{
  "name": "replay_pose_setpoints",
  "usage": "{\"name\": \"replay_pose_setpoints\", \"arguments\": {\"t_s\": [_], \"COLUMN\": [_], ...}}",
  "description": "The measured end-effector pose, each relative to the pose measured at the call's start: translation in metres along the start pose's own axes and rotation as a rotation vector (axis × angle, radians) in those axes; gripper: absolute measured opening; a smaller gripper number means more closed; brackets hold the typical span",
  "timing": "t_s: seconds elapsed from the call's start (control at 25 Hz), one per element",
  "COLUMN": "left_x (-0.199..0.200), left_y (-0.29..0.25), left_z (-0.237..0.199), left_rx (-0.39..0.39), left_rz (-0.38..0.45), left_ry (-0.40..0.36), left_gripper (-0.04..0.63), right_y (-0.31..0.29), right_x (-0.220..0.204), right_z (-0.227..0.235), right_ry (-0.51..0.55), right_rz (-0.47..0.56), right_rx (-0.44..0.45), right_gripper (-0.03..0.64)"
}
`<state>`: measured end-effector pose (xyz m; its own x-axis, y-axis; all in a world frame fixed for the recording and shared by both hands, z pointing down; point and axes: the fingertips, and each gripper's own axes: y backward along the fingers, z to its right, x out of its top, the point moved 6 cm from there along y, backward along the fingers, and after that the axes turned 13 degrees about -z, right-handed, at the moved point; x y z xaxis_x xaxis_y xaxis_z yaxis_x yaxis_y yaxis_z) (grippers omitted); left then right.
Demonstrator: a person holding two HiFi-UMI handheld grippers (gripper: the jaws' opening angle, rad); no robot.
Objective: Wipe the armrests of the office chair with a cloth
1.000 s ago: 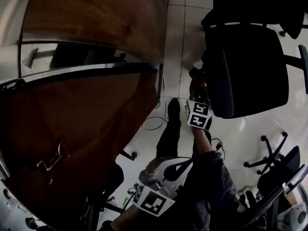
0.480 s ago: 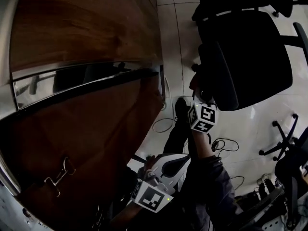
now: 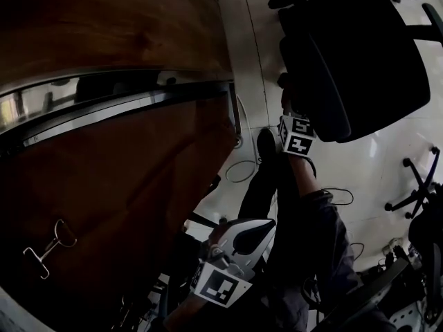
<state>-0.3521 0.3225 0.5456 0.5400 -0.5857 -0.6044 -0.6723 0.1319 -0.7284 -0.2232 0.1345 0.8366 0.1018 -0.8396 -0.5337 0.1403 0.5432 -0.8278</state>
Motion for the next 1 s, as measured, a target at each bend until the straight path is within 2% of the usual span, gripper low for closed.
{"name": "replay_pose_setpoints", "arguments": {"t_s": [0.24, 0.44, 0.76, 1.0], "left_x": [0.016, 0.03, 0.022, 0.012], "left_y": [0.006, 0.006, -0.004, -0.014], "left_z": [0.006, 0.004, -0.009, -0.021], "left_rx": [-0.032, -0.059, -0.07, -0.072], "left_rz": [-0.01, -0.019, -0.053, -0.084], "left_ry": [-0.025, -0.046, -0.048, -0.034], "left_gripper": [0.017, 0.017, 0.017, 0.017], "right_y": [0.061, 0.09, 0.043, -0.007], "right_x": [0.009, 0.01, 0.008, 0.0], "right_z": [-0.013, -0.031, -0.019, 0.001], "right_ry": [-0.052, -0.069, -0.018, 0.029], "right_rz": [0.085, 0.118, 0.077, -0.007], "right_rx": [0.096, 0.136, 0.101, 0.065], "right_gripper": [0.046, 0.044, 0.044, 0.044]}}
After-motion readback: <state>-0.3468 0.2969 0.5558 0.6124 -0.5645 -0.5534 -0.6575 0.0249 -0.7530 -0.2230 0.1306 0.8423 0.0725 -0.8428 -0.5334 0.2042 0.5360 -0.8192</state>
